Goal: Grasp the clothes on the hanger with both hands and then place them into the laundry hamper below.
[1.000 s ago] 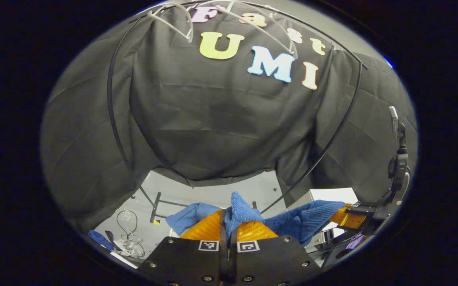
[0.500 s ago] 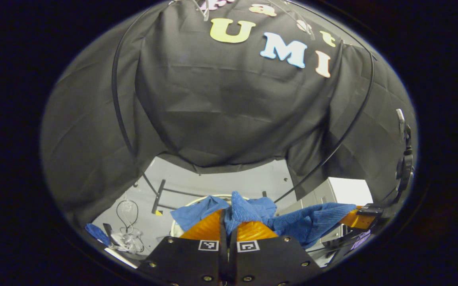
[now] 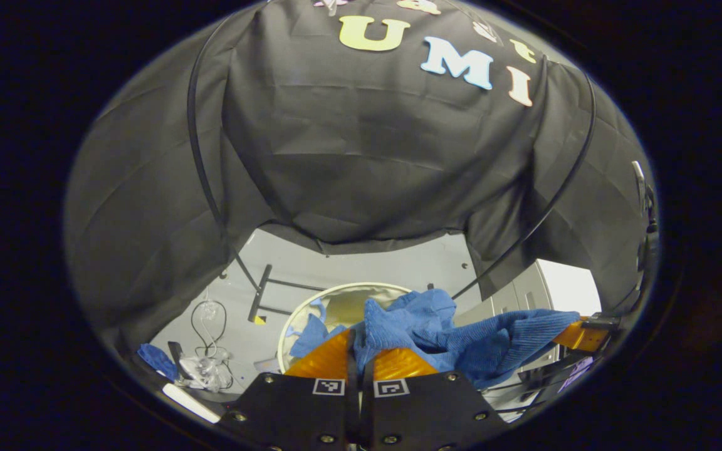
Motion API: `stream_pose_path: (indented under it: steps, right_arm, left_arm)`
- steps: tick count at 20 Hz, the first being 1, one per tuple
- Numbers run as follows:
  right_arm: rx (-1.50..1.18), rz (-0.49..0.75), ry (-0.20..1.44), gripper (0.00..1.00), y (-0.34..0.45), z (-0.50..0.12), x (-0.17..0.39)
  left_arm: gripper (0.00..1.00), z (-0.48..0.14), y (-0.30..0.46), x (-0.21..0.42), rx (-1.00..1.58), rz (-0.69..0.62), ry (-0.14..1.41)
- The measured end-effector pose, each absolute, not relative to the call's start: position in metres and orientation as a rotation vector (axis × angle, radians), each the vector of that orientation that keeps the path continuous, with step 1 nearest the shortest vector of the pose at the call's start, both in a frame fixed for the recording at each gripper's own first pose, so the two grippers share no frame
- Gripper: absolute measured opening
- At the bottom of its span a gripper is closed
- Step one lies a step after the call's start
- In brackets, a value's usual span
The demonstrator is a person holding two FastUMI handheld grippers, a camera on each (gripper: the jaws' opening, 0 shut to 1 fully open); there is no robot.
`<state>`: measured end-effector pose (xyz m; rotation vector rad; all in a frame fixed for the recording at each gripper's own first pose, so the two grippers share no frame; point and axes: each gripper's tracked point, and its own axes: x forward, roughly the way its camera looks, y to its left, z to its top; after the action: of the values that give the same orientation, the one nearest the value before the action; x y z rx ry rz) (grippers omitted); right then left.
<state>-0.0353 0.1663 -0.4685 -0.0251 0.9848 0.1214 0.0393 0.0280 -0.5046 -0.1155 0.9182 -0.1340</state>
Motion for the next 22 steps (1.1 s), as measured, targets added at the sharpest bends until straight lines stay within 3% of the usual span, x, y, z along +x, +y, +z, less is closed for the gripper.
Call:
stream_pose_path:
  steps: [7, 9, 10, 13, 16, 17, 18, 22]
  right_arm:
    - [-0.035, 0.136, 1.059, 0.05, 0.167, -0.466, -0.054]
    - [-0.035, 0.160, 1.106, 0.07, 0.170, -0.467, -0.064]
    - [-0.028, 0.168, 1.114, 0.10, 0.172, -0.463, -0.066]
    - [-0.028, 0.202, 1.110, 0.24, 0.179, -0.447, -0.065]
    - [-0.040, 0.204, 1.075, 0.72, 0.178, -0.428, -0.062]
    - [-0.044, 0.201, 1.061, 0.89, 0.176, -0.419, -0.060]
    - [-0.051, 0.195, 1.041, 0.96, 0.174, -0.410, -0.059]
    - [-0.059, 0.152, 0.954, 0.96, 0.158, -0.374, -0.051]
  left_arm:
    - [0.03, -0.501, 0.023, 0.030, -0.119, -0.155, 0.968]
    - [0.08, -0.504, 0.033, 0.020, -0.114, -0.112, 1.010]
    - [0.02, -0.500, 0.035, 0.015, -0.122, -0.098, 1.021]
    - [0.43, -0.479, 0.038, 0.015, -0.164, -0.097, 0.996]
    - [0.88, -0.455, 0.055, 0.016, -0.120, -0.098, 0.968]
    - [0.87, -0.445, 0.060, 0.018, -0.095, -0.095, 0.946]
    - [0.87, -0.435, 0.065, 0.022, -0.076, -0.099, 0.924]
    - [0.88, -0.396, 0.065, 0.025, -0.014, -0.145, 0.837]
